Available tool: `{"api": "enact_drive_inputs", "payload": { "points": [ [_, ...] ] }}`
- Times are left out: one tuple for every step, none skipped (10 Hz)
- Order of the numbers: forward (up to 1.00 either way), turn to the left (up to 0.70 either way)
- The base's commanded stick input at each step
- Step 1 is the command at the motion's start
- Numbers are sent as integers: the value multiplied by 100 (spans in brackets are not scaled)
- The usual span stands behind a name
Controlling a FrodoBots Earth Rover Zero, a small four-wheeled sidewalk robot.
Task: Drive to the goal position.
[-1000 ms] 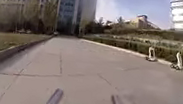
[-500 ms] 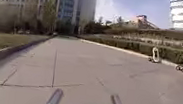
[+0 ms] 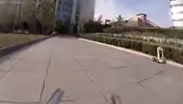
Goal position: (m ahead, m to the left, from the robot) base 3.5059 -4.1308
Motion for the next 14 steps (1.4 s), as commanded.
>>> {"api": "enact_drive_inputs", "payload": {
  "points": [
    [70, -14],
    [70, -14],
    [70, -14],
    [70, -14],
    [70, -14],
    [70, -14],
    [70, -14],
    [70, -14],
    [70, -14],
    [70, -14],
    [70, -14],
    [70, -14],
    [70, -12],
    [70, 0]
  ]
}}
